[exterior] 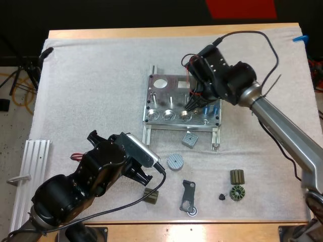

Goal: Load cells from right to left

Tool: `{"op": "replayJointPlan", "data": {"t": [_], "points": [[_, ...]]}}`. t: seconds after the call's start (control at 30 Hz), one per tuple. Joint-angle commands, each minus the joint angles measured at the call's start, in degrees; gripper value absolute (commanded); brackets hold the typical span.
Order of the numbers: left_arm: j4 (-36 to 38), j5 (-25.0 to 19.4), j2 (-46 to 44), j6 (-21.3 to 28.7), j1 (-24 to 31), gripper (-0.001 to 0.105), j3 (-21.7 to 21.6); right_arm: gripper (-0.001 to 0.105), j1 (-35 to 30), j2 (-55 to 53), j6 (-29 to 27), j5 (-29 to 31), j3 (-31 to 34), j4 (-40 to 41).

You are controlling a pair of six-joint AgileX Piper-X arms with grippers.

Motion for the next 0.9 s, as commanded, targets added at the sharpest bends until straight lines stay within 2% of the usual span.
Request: {"op": "replayJointPlan", "data": {"t": [0.0, 0.3, 0.47, 0.67, 0.87], "points": [[-1.04, -1.14, -0.24, -0.08, 0.02, 0.048, -0.06, 0.051, -0.08, -1.85, 1.03, -1.36, -0.17, 0.78], [-1.04, -1.14, -0.24, 0.38, 0.02, 0.048, -0.06, 0.051, -0.08, -7.31, 3.31, -2.84, -0.17, 3.32], [-1.04, -1.02, -0.24, 0.38, 0.02, 0.049, -0.06, 0.051, -0.56, -9.81, 5.16, -3.29, -0.17, 7.35], [-1.04, -1.02, -0.24, 2.81, 0.02, 0.05, -0.06, 0.051, -3.39, -12.44, 7.94, -7.87, -0.06, 9.11], [-2.16, -1.02, -0.24, 2.92, 0.02, 0.05, -0.06, 0.051, -6.19, -15.49, 8.75, -10.21, -0.06, 9.41]]}}
